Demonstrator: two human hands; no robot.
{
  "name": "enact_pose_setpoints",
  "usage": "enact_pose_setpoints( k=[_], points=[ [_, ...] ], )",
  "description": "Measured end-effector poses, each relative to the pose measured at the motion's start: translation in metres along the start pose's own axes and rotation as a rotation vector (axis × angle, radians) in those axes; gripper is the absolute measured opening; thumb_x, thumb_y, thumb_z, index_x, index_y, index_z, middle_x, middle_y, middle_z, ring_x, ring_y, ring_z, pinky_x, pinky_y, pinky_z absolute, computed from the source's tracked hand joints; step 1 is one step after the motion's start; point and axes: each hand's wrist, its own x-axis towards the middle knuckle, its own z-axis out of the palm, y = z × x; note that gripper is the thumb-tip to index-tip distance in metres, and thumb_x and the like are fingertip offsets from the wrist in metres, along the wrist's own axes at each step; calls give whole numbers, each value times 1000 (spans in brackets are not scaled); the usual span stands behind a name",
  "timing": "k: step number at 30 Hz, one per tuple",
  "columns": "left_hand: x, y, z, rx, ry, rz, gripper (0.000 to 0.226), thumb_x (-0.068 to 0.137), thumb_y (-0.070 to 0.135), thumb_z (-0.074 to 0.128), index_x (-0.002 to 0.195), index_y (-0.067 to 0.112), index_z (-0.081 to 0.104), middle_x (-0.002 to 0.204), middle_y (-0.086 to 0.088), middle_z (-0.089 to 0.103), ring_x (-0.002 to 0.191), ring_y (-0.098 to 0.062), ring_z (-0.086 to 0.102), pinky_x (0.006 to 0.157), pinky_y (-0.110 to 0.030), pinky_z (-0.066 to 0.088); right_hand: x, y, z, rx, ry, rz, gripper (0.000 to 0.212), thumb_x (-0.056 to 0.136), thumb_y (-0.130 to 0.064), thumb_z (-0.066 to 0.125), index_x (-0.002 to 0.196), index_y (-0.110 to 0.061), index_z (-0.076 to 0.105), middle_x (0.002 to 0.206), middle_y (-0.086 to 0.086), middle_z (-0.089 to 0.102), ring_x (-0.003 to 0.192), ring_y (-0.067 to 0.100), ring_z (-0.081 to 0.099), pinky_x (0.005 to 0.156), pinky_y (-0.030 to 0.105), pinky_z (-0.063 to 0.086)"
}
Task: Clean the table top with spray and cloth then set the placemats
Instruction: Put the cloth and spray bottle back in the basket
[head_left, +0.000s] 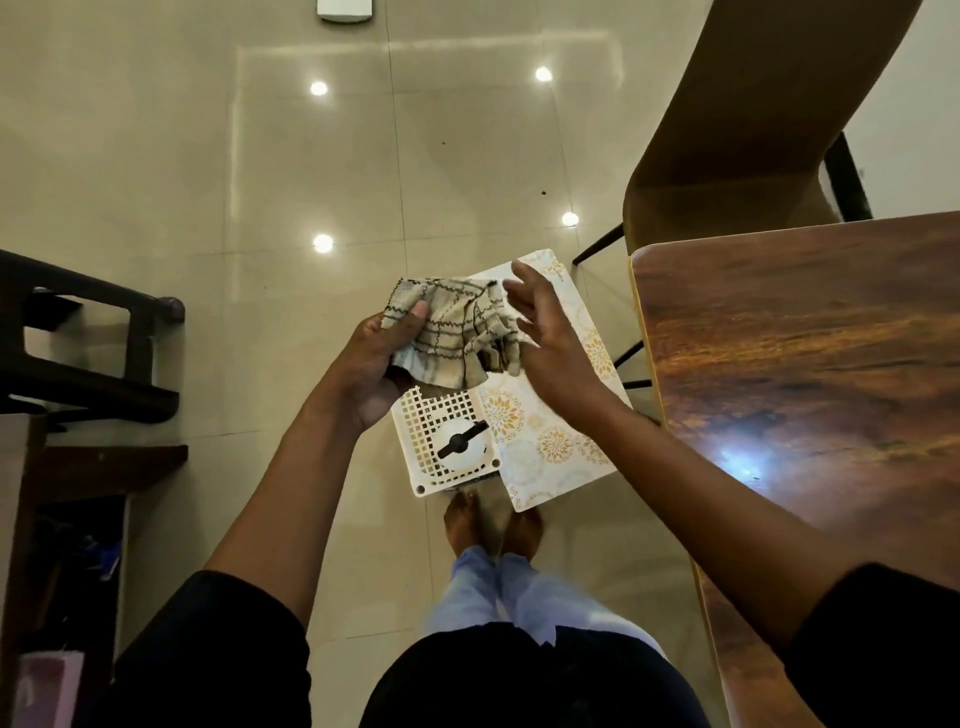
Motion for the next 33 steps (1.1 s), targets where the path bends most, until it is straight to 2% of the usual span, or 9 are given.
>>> enact_pose_setpoints(
  k=[3, 6, 9, 12, 17, 22, 26, 30, 33],
  points=[
    [5, -7, -4, -80, -10, -27, 27, 108, 18, 55, 120, 6, 77, 121, -15, 80, 107, -27, 79, 86, -41, 65, 28, 18, 9, 456, -100, 314, 43, 107, -20, 44, 148, -13, 49, 144, 10, 59, 130, 21, 58, 112, 42, 44],
    [19, -21, -13, -87, -1, -62, 31, 110, 18, 52, 114, 9, 81, 117, -13, 81, 104, -25, 80, 84, -39, 65, 48, 33, 21, 898, -319, 510, 62, 108, -48, 35, 146, -2, 49, 143, 19, 58, 135, 31, 54, 116, 43, 39],
    [41, -39, -33, -66, 42, -109, 31, 108, 21, 58, 129, 4, 74, 128, -17, 77, 114, -29, 77, 92, -42, 64, 70, 58, 28, 965, -376, 604, 83, 101, -68, 33, 146, 0, 50, 143, 22, 57, 137, 37, 51, 118, 47, 37],
    [68, -59, -57, -2, 97, -157, 39, 105, 22, 66, 137, 1, 68, 133, -19, 74, 117, -30, 76, 93, -42, 65, 94, 88, 30, 822, -325, 633, 84, 96, -70, 44, 142, 1, 54, 139, 25, 59, 132, 40, 56, 115, 54, 40],
    [111, -95, -78, 155, 209, -177, 23, 104, 18, 69, 121, 2, 74, 106, -12, 83, 87, -22, 82, 72, -34, 66, 122, 133, 41, 395, -236, 555, 43, 92, -19, 70, 129, 1, 61, 117, 23, 72, 105, 39, 72, 83, 45, 60],
    [144, -137, -103, 356, 404, -205, 21, 99, 17, 77, 118, 8, 76, 100, -8, 81, 80, -20, 78, 77, -37, 66, 145, 182, 69, 135, -93, 566, 44, 84, -3, 78, 124, -7, 61, 112, 16, 72, 92, 29, 73, 69, 36, 62],
    [159, -170, -133, 400, 594, -254, 22, 90, 13, 82, 111, 11, 78, 102, -10, 81, 92, -29, 81, 82, -46, 67, 152, 222, 97, -74, -117, 527, 60, 81, -10, 81, 133, -18, 54, 117, 4, 65, 102, 22, 68, 87, 43, 60],
    [165, -189, -152, 497, 750, -264, 23, 85, 21, 85, 107, 16, 80, 101, -5, 82, 90, -26, 80, 87, -48, 67, 149, 244, 116, -244, -136, 362, 63, 86, -8, 76, 142, -21, 53, 113, -9, 60, 104, 11, 60, 90, 25, 50],
    [167, -191, -151, 589, 786, -239, 30, 84, 26, 84, 113, 18, 82, 104, -1, 82, 93, -21, 79, 90, -44, 66, 147, 256, 127, -384, -68, 249, 64, 84, -12, 76, 143, -25, 54, 119, -5, 69, 108, 14, 66, 93, 23, 51]
  ],
)
